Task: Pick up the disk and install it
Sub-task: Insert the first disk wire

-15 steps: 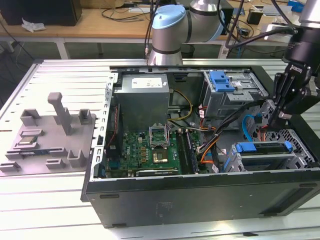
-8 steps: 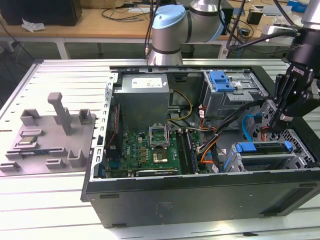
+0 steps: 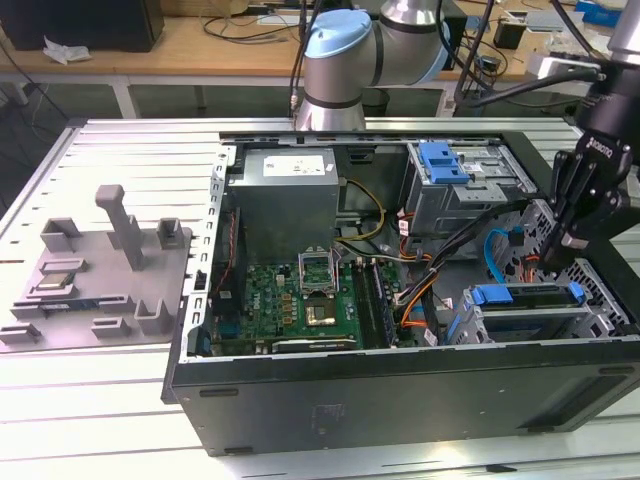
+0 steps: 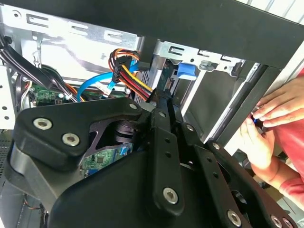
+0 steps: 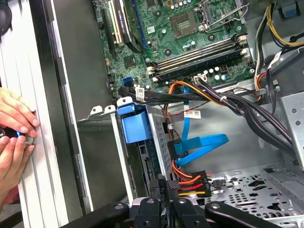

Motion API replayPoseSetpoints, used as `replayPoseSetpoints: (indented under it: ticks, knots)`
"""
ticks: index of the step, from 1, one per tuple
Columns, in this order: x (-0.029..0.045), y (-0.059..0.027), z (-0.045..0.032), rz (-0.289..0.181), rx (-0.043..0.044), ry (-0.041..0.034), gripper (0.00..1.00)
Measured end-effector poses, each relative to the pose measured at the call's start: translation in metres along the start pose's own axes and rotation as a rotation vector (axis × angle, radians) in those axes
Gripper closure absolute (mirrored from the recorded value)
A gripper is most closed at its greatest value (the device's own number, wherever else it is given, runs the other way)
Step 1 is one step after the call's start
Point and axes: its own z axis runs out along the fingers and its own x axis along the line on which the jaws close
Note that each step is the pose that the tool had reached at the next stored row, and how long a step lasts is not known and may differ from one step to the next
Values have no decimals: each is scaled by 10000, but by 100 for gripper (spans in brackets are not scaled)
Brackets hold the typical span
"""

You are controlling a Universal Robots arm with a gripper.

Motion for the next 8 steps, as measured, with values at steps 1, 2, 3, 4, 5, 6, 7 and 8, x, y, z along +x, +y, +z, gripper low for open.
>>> replayPoseSetpoints:
  ticks: [1,2,3,4,5,6,7,8]
  knots:
    - [8,1,2,-6,9,-23,84]
    - [18,3,4,-16,22,-49,84]
    - [32,5,7,-32,40,-90,84]
    - [39,6,8,-42,49,-112,84]
    - [47,8,10,-55,62,-137,84]
    - [54,9,12,-68,74,-160,84]
    - [60,11,12,-84,86,-181,84]
    - [65,13,13,-100,99,-199,84]
